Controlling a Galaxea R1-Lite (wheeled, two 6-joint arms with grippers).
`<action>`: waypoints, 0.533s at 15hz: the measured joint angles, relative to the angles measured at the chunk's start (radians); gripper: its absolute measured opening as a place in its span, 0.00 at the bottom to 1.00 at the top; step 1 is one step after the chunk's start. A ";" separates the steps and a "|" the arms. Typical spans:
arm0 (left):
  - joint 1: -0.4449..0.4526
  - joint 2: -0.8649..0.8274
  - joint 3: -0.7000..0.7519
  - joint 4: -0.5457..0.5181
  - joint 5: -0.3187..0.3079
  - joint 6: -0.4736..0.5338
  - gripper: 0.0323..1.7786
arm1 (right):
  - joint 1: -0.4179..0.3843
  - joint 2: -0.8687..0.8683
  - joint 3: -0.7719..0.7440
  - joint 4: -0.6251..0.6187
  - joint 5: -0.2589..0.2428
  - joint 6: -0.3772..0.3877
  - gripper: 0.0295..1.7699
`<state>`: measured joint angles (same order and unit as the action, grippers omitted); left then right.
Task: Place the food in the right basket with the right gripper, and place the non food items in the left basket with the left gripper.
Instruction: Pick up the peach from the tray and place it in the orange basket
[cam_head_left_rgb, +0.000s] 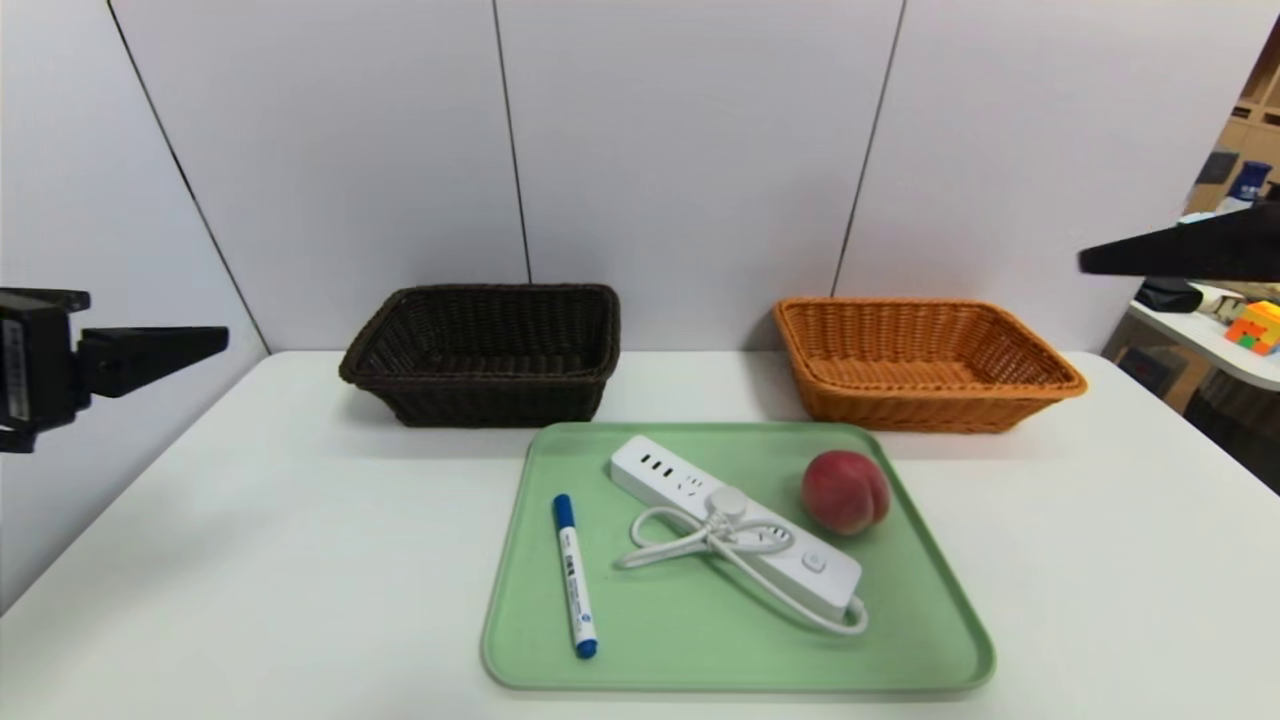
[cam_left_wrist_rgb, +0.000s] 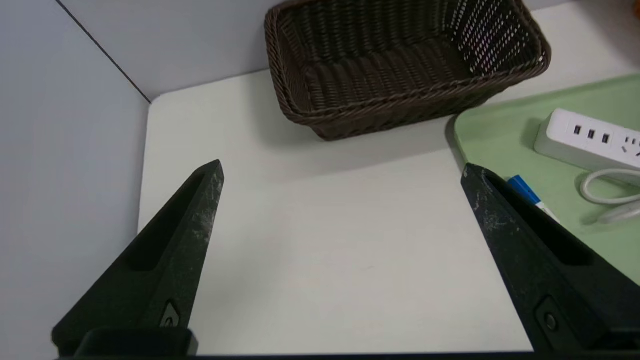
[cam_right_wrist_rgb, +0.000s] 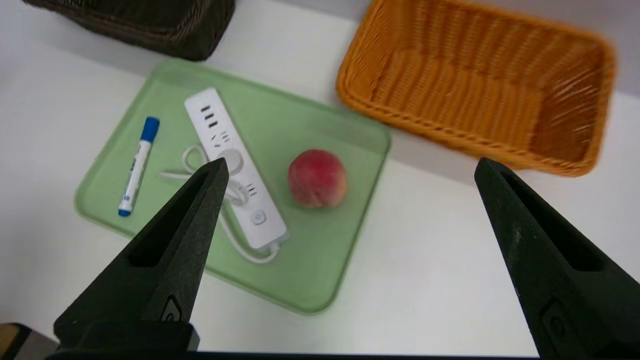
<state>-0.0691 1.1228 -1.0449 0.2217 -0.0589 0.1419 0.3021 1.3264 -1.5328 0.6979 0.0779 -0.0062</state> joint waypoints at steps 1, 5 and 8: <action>-0.026 0.034 -0.008 0.001 0.026 -0.015 0.95 | 0.023 0.052 -0.016 0.028 -0.005 0.030 0.96; -0.147 0.135 -0.036 0.005 0.114 -0.094 0.95 | 0.050 0.208 -0.032 0.085 -0.045 0.099 0.96; -0.259 0.200 -0.074 0.005 0.170 -0.208 0.95 | 0.057 0.284 -0.033 0.124 -0.071 0.114 0.96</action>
<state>-0.3279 1.3230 -1.1185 0.2266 0.1106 -0.0657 0.3591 1.6100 -1.5660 0.8217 0.0070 0.1081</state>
